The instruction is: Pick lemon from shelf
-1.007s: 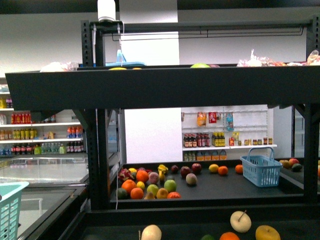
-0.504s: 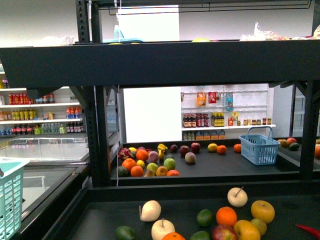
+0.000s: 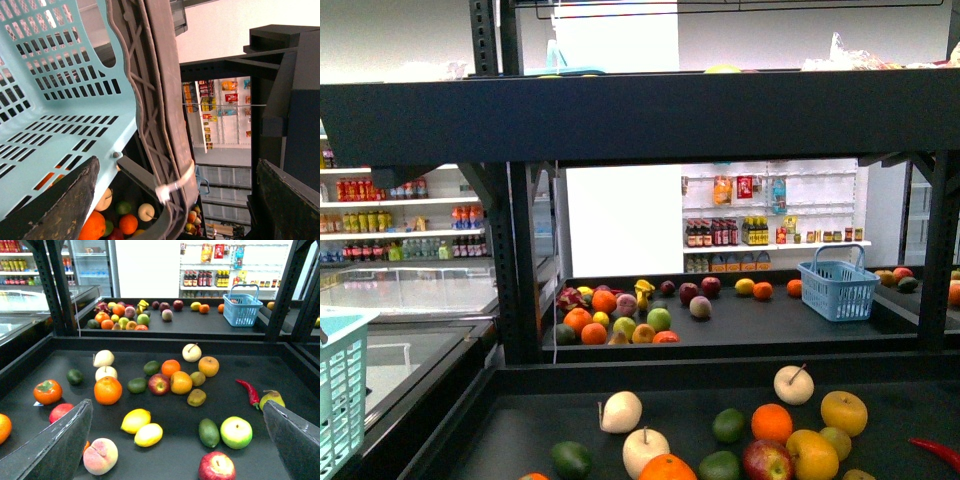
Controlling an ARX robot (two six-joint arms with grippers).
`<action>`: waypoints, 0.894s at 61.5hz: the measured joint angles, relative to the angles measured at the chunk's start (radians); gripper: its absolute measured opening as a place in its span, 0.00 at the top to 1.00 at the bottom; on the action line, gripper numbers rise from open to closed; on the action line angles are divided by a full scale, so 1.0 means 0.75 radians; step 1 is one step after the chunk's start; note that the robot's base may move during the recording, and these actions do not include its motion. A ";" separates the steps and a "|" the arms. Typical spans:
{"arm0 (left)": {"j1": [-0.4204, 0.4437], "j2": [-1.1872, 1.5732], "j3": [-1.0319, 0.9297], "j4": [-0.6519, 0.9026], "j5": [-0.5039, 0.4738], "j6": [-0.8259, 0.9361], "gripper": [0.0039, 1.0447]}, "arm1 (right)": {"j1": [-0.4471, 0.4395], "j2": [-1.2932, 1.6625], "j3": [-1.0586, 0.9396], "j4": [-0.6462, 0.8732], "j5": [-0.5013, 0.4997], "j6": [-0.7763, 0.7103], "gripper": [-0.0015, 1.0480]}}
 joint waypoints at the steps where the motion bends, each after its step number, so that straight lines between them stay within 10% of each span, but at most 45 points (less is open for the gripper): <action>1: 0.000 0.008 0.007 0.005 -0.001 -0.004 0.07 | 0.000 -0.001 0.000 0.000 0.000 0.000 0.02; 32: -0.035 0.258 0.292 0.068 -0.072 -0.063 0.10 | 0.000 -0.001 0.000 0.000 0.000 0.000 0.02; 55: -0.025 0.287 0.308 -0.013 -0.098 -0.056 0.83 | 0.000 -0.001 0.000 0.000 0.000 0.000 0.02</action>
